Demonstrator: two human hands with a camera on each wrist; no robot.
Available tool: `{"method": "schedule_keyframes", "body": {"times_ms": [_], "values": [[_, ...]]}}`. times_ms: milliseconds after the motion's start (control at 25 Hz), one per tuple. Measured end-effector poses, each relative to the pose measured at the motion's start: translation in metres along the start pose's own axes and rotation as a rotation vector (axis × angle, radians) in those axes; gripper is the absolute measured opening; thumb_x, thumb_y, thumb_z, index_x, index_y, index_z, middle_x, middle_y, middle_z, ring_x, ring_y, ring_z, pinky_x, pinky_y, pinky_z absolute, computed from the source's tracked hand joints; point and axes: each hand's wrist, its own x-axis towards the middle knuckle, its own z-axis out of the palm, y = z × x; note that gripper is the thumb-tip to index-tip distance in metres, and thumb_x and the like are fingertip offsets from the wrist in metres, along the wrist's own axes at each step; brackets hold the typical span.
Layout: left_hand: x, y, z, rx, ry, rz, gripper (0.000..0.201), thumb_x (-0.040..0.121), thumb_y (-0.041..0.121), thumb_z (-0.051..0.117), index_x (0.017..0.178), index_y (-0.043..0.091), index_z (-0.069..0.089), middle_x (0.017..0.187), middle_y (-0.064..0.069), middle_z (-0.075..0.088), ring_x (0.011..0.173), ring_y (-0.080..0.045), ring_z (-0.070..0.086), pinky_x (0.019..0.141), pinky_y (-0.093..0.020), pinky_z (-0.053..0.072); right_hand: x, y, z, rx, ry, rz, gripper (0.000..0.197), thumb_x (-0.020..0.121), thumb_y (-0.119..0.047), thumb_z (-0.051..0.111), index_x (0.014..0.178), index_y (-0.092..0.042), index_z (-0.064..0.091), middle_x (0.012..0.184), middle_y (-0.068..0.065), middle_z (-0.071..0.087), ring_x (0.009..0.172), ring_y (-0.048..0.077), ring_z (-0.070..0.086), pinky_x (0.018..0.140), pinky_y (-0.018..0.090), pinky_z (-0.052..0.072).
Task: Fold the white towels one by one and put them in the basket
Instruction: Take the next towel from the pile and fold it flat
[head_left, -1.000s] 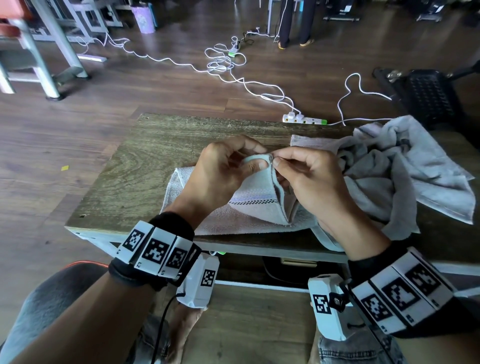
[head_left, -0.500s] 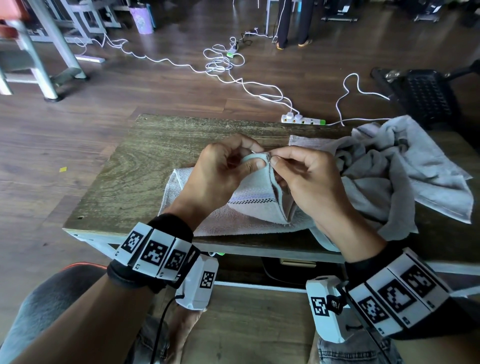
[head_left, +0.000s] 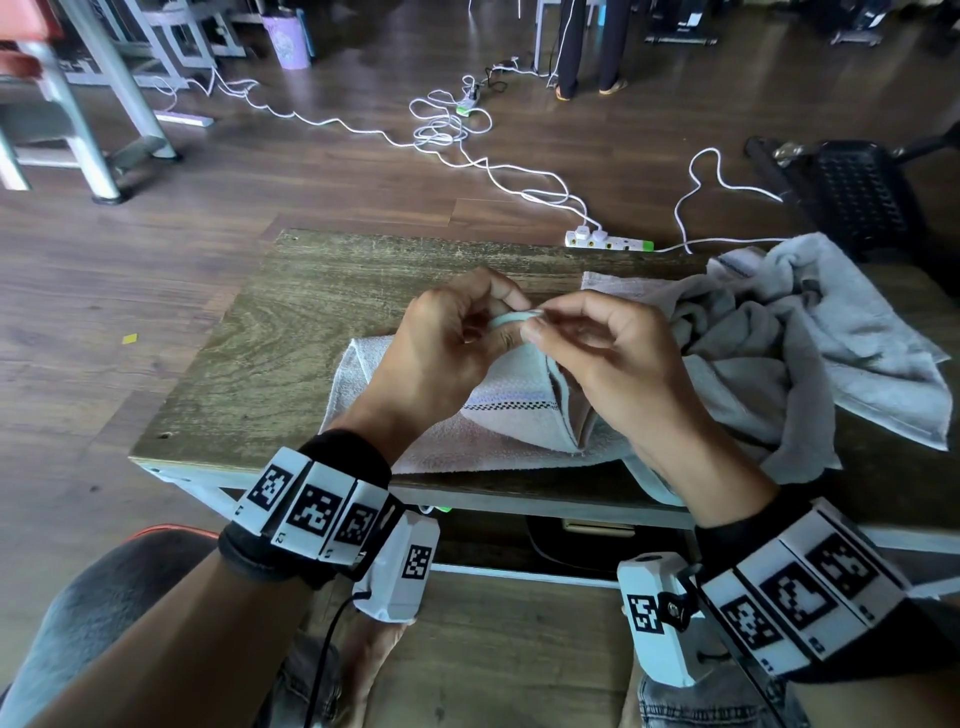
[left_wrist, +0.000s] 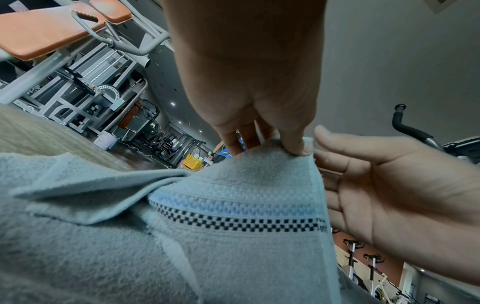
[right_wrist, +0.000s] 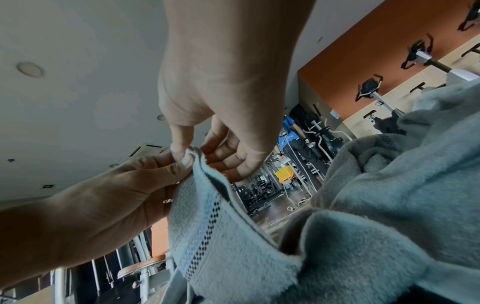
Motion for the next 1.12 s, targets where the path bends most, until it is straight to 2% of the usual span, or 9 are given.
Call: {"method": "schedule_keyframes", "body": {"times_ms": [160, 320, 440, 560, 680, 720, 840, 1000, 1120], "values": [[-0.001, -0.001, 0.003, 0.015, 0.0, 0.0, 0.017, 0.087, 0.018, 0.073, 0.097, 0.011, 0.061, 0.085, -0.006, 0.068, 0.076, -0.027, 0.067, 0.073, -0.051, 0.054, 0.001, 0.001, 0.0, -0.128, -0.004, -0.064, 0.003, 0.089, -0.015, 0.073, 0.092, -0.017, 0.073, 0.078, -0.007, 0.072, 0.066, -0.004, 0.06, 0.063, 0.01, 0.044], [0.0, 0.005, -0.001, 0.039, 0.02, 0.062, 0.019, 0.083, 0.022, 0.076, 0.091, 0.012, 0.061, 0.099, -0.009, 0.059, 0.085, -0.027, 0.063, 0.075, -0.05, 0.053, 0.002, -0.004, -0.007, -0.198, -0.037, -0.18, 0.008, 0.09, -0.008, 0.07, 0.09, -0.016, 0.071, 0.072, -0.021, 0.066, 0.066, -0.005, 0.059, 0.063, 0.007, 0.04], [-0.005, 0.005, 0.001, 0.091, 0.029, 0.108, 0.027, 0.081, 0.024, 0.079, 0.085, 0.009, 0.057, 0.1, -0.007, 0.062, 0.092, -0.03, 0.061, 0.079, -0.05, 0.049, 0.001, -0.006, -0.01, -0.203, -0.065, -0.245, 0.01, 0.093, -0.008, 0.067, 0.092, -0.017, 0.07, 0.079, -0.01, 0.07, 0.072, 0.002, 0.064, 0.07, 0.015, 0.048], [-0.013, 0.009, 0.003, 0.049, 0.061, 0.047, 0.035, 0.081, 0.031, 0.08, 0.081, 0.011, 0.051, 0.092, -0.009, 0.066, 0.092, -0.033, 0.061, 0.079, -0.052, 0.049, -0.003, -0.009, -0.014, -0.181, -0.097, -0.286, 0.009, 0.094, -0.007, 0.065, 0.092, -0.015, 0.069, 0.08, -0.005, 0.07, 0.076, 0.008, 0.067, 0.072, 0.024, 0.053], [-0.019, 0.02, 0.003, 0.091, 0.102, 0.098, 0.034, 0.078, 0.025, 0.082, 0.073, 0.006, 0.055, 0.082, -0.009, 0.065, 0.089, -0.028, 0.058, 0.08, -0.046, 0.046, -0.006, -0.015, -0.018, -0.172, -0.117, -0.328, 0.006, 0.095, -0.007, 0.064, 0.094, -0.01, 0.069, 0.083, 0.001, 0.07, 0.078, 0.014, 0.068, 0.072, 0.031, 0.056], [-0.02, 0.024, 0.003, 0.089, 0.102, 0.108, 0.033, 0.077, 0.024, 0.083, 0.072, 0.004, 0.057, 0.08, -0.008, 0.064, 0.086, -0.027, 0.058, 0.079, -0.045, 0.046, -0.008, -0.017, -0.02, -0.176, -0.124, -0.337, 0.006, 0.095, -0.007, 0.064, 0.094, -0.009, 0.069, 0.084, 0.001, 0.069, 0.076, 0.01, 0.067, 0.07, 0.029, 0.055], [-0.02, 0.032, 0.001, 0.019, 0.118, 0.079, 0.032, 0.075, 0.02, 0.085, 0.078, 0.002, 0.059, 0.076, -0.014, 0.063, 0.075, -0.032, 0.059, 0.074, -0.045, 0.047, -0.01, -0.022, -0.022, -0.189, -0.156, -0.356, 0.005, 0.095, -0.004, 0.064, 0.094, -0.007, 0.068, 0.079, -0.003, 0.066, 0.061, -0.003, 0.059, 0.06, 0.01, 0.041], [-0.029, 0.04, 0.0, 0.005, 0.096, 0.082, 0.03, 0.075, 0.018, 0.085, 0.074, 0.002, 0.06, 0.073, -0.015, 0.062, 0.071, -0.035, 0.057, 0.071, -0.043, 0.048, -0.014, -0.024, -0.021, -0.22, -0.126, -0.359, 0.007, 0.093, -0.007, 0.066, 0.094, -0.012, 0.07, 0.087, -0.004, 0.07, 0.077, 0.005, 0.064, 0.072, 0.02, 0.049], [-0.031, 0.049, -0.003, -0.08, 0.107, 0.077, 0.033, 0.075, 0.014, 0.085, 0.069, -0.003, 0.057, 0.069, -0.023, 0.058, 0.065, -0.036, 0.054, 0.066, -0.041, 0.044, -0.016, -0.029, -0.019, -0.21, -0.086, -0.338, 0.009, 0.093, -0.005, 0.065, 0.091, -0.012, 0.07, 0.084, -0.004, 0.07, 0.074, 0.003, 0.062, 0.07, 0.019, 0.047]]}}
